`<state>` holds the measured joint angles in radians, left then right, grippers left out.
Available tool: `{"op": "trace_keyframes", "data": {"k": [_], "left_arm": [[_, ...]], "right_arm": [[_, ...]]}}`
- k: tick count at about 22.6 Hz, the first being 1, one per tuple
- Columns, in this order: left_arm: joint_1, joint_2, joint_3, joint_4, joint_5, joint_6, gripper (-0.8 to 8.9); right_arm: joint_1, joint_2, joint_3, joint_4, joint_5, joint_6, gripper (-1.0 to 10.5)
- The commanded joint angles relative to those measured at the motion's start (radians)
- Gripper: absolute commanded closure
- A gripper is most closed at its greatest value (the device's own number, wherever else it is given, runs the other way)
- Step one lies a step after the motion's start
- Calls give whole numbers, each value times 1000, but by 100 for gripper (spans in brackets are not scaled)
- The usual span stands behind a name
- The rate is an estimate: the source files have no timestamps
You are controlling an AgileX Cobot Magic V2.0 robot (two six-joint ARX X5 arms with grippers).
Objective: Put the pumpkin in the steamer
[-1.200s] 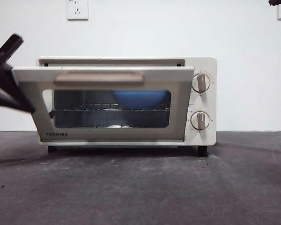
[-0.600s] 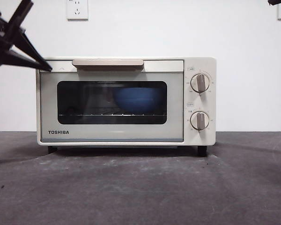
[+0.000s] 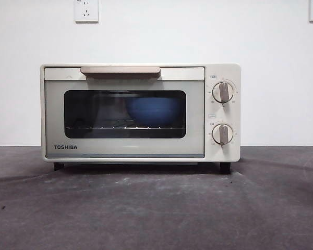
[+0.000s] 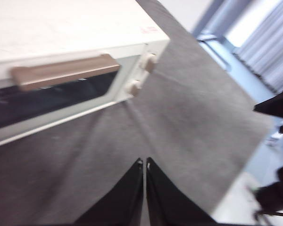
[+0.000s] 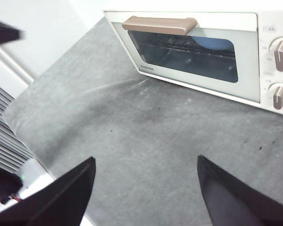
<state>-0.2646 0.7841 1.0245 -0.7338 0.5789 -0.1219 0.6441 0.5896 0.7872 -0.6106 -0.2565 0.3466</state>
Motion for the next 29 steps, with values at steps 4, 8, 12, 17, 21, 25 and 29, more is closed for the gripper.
{"op": "trace_keyframes", "data": {"k": [4,8,12,17,21,25,29], "left_arm": [[-11,-179,14,-99,-209,82,799],[-11,-217,14,-143,-271,90,799],[-11,-220,14,-140,-272,77,799],[-11,-220,14,-138,-272,77,799],[-11,-221,14,-138,-272,77,799],[-11,-221,14,-138,-272,77,799],[-1,-238,-29,-79,-271,77,798]], "right_arm": [[6,3,2,8,3,-78,633],[6,3,2,4,16,-94,929],[6,3,2,6,21,-92,929],[6,2,2,9,22,-93,929],[6,2,2,9,21,-93,929],[6,2,2,9,22,-93,929],[6,2,2,11,22,-93,929]]}}
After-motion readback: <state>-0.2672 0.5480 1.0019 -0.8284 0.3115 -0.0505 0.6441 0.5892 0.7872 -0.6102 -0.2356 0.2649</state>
